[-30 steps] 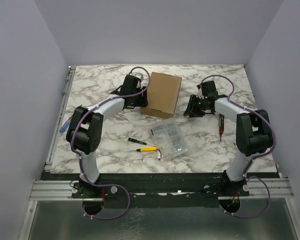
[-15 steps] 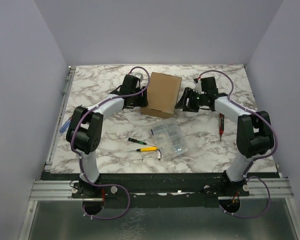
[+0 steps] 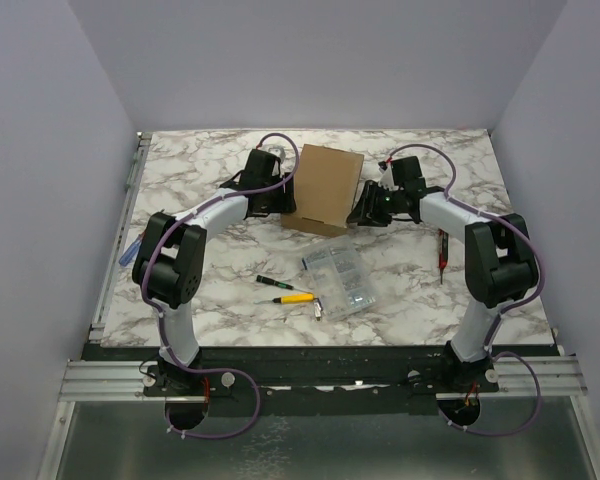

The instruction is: Unpack the express box

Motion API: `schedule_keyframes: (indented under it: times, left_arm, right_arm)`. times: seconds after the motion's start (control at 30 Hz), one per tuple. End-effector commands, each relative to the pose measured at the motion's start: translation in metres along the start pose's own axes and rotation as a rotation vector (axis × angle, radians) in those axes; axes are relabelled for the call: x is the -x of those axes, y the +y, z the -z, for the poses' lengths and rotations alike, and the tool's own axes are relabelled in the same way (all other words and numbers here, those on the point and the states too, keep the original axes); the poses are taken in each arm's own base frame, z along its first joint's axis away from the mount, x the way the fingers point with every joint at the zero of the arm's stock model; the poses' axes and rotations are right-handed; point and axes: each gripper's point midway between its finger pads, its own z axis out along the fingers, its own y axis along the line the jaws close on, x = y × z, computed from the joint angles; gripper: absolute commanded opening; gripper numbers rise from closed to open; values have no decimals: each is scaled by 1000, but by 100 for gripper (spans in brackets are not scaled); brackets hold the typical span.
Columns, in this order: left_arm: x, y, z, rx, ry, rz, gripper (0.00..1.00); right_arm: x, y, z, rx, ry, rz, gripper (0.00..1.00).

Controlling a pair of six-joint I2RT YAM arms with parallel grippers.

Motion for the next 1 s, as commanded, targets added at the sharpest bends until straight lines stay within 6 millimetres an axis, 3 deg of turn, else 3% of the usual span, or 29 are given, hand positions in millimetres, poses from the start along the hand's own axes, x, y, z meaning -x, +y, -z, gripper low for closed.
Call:
schedule_keyframes:
  times: [0.0, 0.43, 0.97]
  left_arm:
    - [-31, 15, -9, 58, 97, 11, 63]
    - [-36, 28, -12, 128, 112, 26, 63]
    - [-36, 30, -10, 139, 111, 28, 63]
  right_arm:
    - [-5, -19, -3, -90, 6, -16, 44]
    - [-22, -50, 8, -256, 15, -27, 27]
    - [-22, -61, 19, -345, -25, 4, 26]
